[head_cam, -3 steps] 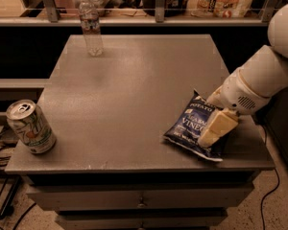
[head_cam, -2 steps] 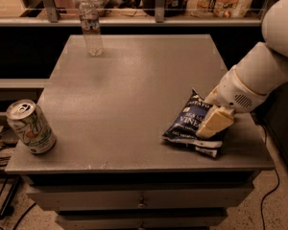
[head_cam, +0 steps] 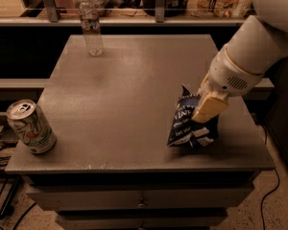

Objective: Move blue chip bag near 7up can

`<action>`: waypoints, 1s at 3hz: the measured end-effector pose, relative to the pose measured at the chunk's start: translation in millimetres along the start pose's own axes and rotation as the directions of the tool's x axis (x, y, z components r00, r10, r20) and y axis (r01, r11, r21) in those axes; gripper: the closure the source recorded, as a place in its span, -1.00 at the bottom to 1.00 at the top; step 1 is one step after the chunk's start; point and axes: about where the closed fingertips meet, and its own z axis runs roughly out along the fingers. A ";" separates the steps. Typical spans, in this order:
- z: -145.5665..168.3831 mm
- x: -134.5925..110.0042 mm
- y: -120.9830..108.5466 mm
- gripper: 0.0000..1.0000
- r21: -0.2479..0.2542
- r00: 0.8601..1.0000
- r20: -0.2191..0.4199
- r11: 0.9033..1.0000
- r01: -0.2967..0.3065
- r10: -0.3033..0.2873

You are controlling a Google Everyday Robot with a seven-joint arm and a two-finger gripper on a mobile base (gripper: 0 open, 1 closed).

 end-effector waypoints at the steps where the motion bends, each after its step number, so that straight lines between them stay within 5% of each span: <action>1: -30.4 -43.4 -0.2 1.00 0.020 0.993 0.047 0.994 0.109 -0.110; 2: -30.4 -43.5 -0.2 1.00 0.020 0.993 0.047 0.994 0.109 -0.110; 3: -16.3 -70.2 8.0 1.00 -0.014 0.985 0.090 0.989 0.150 -0.149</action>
Offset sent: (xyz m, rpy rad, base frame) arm 0.0020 0.0241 0.0309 0.0153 -0.0411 0.0808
